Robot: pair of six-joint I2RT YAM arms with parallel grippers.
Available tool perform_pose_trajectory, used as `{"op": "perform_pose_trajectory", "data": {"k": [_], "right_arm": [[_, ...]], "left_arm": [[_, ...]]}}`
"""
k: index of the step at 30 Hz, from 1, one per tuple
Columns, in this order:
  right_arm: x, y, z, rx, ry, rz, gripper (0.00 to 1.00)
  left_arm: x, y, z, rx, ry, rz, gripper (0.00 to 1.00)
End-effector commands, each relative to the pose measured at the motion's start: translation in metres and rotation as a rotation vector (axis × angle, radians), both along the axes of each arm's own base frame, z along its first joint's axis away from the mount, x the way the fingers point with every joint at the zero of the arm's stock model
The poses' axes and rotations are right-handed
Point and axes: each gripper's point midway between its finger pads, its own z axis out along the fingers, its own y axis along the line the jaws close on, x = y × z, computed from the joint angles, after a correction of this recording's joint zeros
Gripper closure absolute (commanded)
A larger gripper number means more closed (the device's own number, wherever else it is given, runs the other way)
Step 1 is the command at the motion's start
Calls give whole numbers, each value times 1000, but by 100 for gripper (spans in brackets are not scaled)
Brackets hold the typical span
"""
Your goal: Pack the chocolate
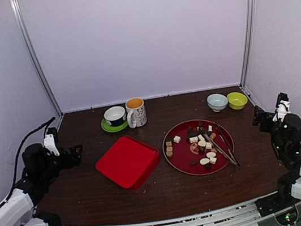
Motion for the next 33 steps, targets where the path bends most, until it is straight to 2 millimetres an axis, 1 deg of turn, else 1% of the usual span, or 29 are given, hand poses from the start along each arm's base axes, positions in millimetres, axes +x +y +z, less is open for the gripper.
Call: {"op": "perform_pose_trajectory", "data": {"k": [1,4,7,9,11,14,18,19,22,25,28,33], "right_arm": [[3,-1,7,-8,-9,-12,0],[3,-1,7,-9,-6,-12,0],[2,-2,6,-8,-8,-15,0],[2,-2,6,-6,-7,-17,0],[3,-3,6,0,1,-21,0],[8,2,11,37,38,2,0],[14,10,15,103,131,32,0],[16,14,22,113,142,50,0],[21,28,22,133,204,121,2],[24,52,22,166,239,247,4],[25,71,22,194,265,336,5],[24,94,16,205,305,426,6]], "left_arm": [[0,0,11,-57,-21,12,2],[-1,0,3,-93,21,25,2],[-2,6,-6,-140,60,83,2],[-2,4,-8,-147,69,72,2],[-4,-1,-7,-160,76,44,2],[-6,-9,-6,-193,112,8,2],[-13,-27,-7,-246,196,-78,2],[-14,-31,-8,-260,218,-95,3],[-21,-41,-14,-297,296,-138,3],[-29,-50,-26,-313,395,-179,4],[-38,-63,-36,-353,474,-248,5],[-46,-67,-49,-388,542,-258,6]]}}
